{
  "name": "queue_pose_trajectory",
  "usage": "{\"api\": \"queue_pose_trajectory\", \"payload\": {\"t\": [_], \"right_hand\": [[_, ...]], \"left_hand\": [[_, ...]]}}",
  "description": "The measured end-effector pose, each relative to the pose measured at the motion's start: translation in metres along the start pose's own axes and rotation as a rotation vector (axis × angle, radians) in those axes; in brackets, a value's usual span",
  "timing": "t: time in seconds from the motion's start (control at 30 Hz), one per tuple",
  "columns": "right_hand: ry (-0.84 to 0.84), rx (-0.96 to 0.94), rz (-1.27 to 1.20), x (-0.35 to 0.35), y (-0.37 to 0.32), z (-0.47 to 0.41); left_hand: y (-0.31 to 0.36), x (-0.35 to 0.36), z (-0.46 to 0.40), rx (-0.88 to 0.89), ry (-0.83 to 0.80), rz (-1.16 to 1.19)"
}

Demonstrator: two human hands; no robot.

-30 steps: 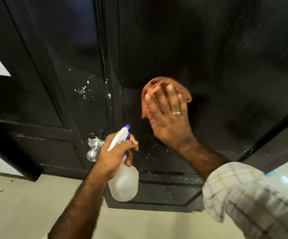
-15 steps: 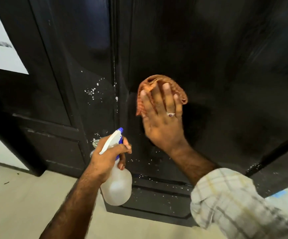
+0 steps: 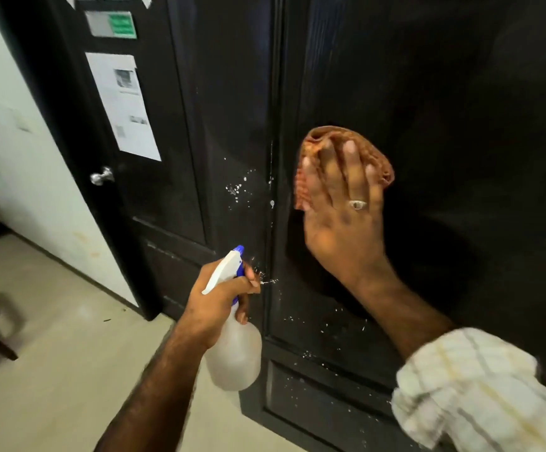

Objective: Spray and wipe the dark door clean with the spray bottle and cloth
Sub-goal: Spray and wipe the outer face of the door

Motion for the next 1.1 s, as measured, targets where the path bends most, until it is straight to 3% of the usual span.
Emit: {"api": "queue_pose_trajectory", "payload": {"t": [0.1,0.2,0.27,0.33,0.4,0.47,0.6,0.83,0.9,1.03,1.1], "right_hand": [[-0.169,-0.224,0.014,0.045,-0.037,0.023],[-0.372,-0.389,0.018,0.068,-0.027,0.077],[-0.385,-0.44,0.012,0.056,-0.011,0.08],[-0.268,-0.397,0.045,0.031,0.001,0.049],[-0.067,-0.228,0.032,0.001,0.002,-0.002],[0.021,-0.09,-0.027,-0.011,-0.012,-0.046],[-0.028,-0.018,-0.067,0.022,-0.05,-0.057],[-0.305,-0.121,-0.027,0.109,-0.083,0.072],[-0.257,-0.046,-0.007,0.103,-0.085,0.052],[0.105,0.186,-0.022,0.052,-0.083,-0.056],[0.21,0.289,-0.01,0.038,-0.08,-0.091]], "left_hand": [[0.003,0.001,0.012,-0.006,0.035,0.01],[0.007,0.0,0.018,-0.023,0.032,0.017],[0.014,-0.002,0.021,-0.014,0.028,0.031],[0.021,-0.004,0.019,0.008,0.011,0.026],[0.028,-0.006,0.016,0.028,0.018,0.025],[0.03,-0.01,0.01,0.039,0.035,0.023],[0.032,-0.013,-0.006,0.077,-0.005,0.062],[0.045,-0.049,-0.04,0.139,-0.084,0.082],[0.057,-0.058,-0.051,0.183,-0.167,0.092],[0.073,-0.079,-0.081,0.221,-0.256,0.047],[0.08,-0.086,-0.094,0.258,-0.315,0.043]]}}
Point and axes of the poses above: each hand's wrist, its own z-axis away from the middle knuckle, its own x-axis out of the palm, y = z × x, the point moved 7 cm from there along -z, towards the middle knuckle, and after that the axes turned 5 degrees about -z, right-handed, at the moved point
